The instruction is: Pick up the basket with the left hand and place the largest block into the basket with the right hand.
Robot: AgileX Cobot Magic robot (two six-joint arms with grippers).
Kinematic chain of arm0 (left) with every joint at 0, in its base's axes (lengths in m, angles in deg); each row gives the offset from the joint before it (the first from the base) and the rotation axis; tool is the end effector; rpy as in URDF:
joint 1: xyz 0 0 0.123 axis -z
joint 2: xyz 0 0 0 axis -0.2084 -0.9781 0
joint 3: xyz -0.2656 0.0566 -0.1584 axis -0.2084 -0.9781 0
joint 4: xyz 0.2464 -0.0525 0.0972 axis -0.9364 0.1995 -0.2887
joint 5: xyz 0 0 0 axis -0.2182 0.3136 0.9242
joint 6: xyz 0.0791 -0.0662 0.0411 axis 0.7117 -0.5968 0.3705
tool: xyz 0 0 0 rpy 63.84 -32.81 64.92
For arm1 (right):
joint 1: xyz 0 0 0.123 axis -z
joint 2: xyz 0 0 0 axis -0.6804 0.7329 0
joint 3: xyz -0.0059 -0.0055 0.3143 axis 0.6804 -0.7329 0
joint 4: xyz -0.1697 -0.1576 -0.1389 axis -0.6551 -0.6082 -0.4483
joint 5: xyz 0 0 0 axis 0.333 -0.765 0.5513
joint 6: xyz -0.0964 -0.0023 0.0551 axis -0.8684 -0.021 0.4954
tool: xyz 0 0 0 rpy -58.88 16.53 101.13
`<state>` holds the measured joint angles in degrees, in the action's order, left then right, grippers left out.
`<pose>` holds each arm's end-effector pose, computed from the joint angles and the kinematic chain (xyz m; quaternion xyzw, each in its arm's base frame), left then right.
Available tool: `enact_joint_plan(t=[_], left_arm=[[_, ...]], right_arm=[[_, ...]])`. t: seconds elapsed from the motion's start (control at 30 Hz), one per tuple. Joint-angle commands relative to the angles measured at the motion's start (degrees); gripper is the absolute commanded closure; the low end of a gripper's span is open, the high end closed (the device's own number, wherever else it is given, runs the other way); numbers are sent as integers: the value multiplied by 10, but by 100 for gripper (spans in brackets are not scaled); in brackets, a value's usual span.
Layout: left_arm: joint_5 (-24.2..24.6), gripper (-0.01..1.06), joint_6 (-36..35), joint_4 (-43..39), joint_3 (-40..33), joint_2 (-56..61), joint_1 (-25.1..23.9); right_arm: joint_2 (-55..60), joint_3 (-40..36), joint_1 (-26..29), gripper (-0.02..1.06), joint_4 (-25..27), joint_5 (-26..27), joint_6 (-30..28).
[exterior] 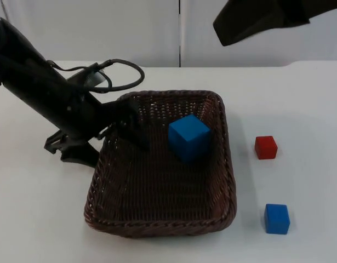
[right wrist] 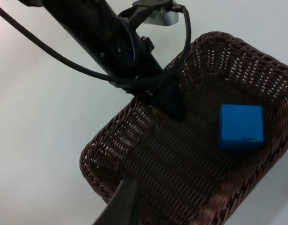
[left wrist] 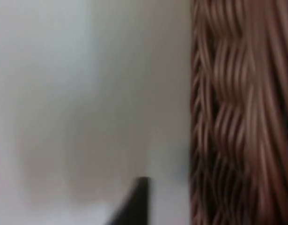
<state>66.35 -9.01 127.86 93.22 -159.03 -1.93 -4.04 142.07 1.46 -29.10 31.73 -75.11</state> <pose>0.3965 -0.1280 0.0856 0.0071 0.9574 -0.2807 0.0668 0.2322 0.2187 0.3451 -0.3291 0.8592 0.1837 0.3461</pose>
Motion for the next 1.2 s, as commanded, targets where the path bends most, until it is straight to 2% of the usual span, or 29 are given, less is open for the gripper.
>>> enact_joint_plan(t=[0.0, 0.1, 0.23, 0.33, 0.57, 0.87, 1.17], left_arm=[[2, 0, 3, 16, 0, 9, 0], [2, 0, 45, 12, 0, 36, -1], [-6, 0, 50, 1, 0, 79, -1], [-9, 0, 40, -16, 0, 108, -1], [-11, 0, -44, -129, -3, 176, -1], [-53, 0, -42, -149, -96, 292, -1], [-52, 0, -27, -153, -185, 456, -1]], right_arm=[[-4, -3, -3, 11, 2, 6, 1], [-4, -3, -3, 11, 1, 5, -2], [-4, -3, -3, 11, -9, 6, -2], [-7, -3, -3, 11, -14, 8, -2], [-44, -3, -3, 11, -27, 37, 0], [-116, -30, -3, 11, -39, 46, 1], [-218, -133, -3, 11, -43, 70, 9]])
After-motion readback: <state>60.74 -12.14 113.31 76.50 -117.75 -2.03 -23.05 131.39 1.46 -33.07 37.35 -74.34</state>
